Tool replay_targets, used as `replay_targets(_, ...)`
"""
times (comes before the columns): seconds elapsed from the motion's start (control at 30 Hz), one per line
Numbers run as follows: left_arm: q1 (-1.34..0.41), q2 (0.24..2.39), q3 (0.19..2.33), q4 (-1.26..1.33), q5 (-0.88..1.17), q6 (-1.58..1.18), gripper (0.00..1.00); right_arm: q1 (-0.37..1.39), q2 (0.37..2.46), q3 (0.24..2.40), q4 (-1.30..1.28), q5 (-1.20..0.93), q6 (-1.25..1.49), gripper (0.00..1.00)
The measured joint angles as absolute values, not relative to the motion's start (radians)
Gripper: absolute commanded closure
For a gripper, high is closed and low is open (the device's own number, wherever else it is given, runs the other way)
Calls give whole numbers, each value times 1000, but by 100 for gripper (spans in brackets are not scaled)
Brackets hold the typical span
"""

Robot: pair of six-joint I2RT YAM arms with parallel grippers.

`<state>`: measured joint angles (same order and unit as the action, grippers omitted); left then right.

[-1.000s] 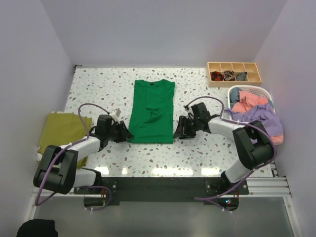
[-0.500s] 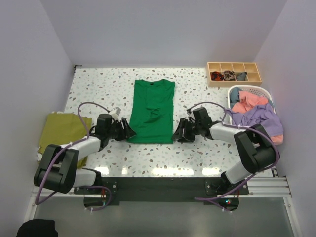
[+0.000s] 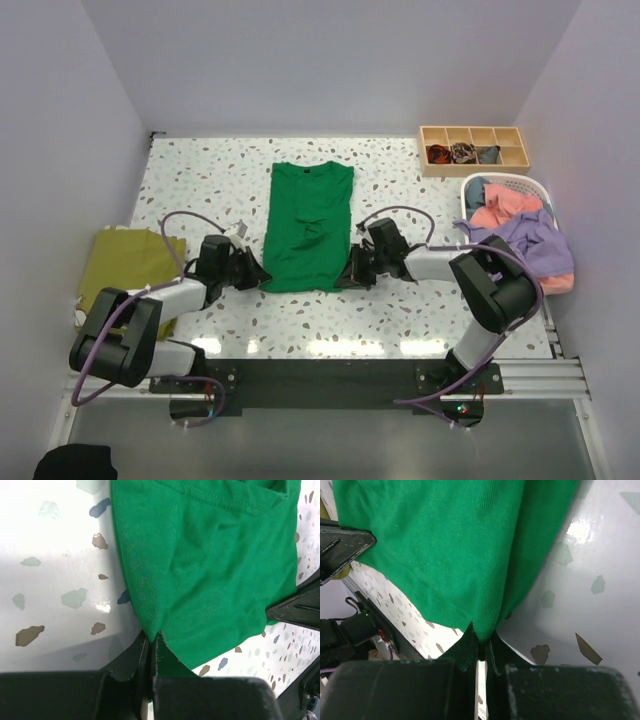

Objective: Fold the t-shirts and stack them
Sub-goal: Grab one side of the 2/3 rectangular tshirt with both arms

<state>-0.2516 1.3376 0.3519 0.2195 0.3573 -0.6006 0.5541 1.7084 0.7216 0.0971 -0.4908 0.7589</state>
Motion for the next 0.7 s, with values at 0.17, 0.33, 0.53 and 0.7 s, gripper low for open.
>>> replay_targets(0.17,-275,1328,374,165,351,-599,100,554,1691,723,75,-484,739,100)
replay_targets(0.33,-285,1270,466,-6,334,-584,100,554,1586,739,-8,-472,686,100)
replay_targets(0.53,-285,1223,651,-151,317,-564,100,554,1478,813,-98,-462,627,100)
replay_targets(0.7,-285,1222,731,-212,316,-555,100,554,1467,885,-168,-454,585,100)
